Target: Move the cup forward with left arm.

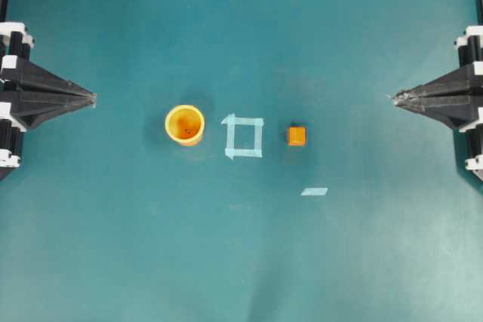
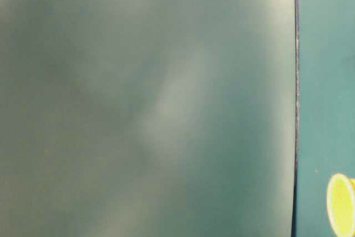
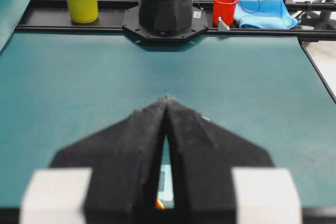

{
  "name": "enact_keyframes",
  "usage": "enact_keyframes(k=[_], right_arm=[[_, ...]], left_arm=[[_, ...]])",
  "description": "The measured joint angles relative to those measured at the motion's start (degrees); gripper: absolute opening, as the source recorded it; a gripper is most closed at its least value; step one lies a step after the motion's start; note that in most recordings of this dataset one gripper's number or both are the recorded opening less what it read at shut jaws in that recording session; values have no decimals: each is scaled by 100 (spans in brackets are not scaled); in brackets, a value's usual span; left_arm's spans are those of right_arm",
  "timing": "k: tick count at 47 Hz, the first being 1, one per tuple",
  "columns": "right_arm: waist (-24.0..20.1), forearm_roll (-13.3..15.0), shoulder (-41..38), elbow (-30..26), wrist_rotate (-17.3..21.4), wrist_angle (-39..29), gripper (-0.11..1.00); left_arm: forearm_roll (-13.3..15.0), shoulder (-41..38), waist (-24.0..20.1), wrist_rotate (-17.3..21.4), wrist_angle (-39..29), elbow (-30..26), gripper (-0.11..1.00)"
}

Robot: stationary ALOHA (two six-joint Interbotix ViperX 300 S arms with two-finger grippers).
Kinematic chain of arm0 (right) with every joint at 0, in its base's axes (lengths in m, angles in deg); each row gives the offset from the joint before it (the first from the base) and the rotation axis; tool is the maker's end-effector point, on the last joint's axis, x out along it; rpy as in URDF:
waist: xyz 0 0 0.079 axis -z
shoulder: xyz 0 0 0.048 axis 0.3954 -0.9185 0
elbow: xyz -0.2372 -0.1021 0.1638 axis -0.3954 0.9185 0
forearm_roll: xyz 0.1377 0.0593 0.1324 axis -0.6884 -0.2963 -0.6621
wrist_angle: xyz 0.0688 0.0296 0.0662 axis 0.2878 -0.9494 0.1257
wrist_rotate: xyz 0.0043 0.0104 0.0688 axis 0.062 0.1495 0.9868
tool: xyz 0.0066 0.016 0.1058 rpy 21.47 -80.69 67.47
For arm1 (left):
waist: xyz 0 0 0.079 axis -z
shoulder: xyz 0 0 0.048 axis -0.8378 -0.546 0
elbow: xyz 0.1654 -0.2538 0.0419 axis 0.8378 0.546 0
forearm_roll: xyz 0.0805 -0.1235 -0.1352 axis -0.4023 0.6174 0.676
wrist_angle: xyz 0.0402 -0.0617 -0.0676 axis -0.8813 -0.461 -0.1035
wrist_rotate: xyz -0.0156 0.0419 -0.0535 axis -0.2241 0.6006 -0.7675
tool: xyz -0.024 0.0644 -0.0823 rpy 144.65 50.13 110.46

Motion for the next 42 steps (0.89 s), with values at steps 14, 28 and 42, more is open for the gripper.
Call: enact_keyframes(k=[14,28,42], right_arm=[[0,-9,-88,-79,35,-299,0],[0,-9,-246,-123,35,-290,0],[0,-9,-299,-193,35,-299,0]], left_arm=[[-9,0,-35,114,-826,-9,0],[-18,-483,-211,237,-1380,9,0],[-18,-1336,-211,237,-1204,18,17]])
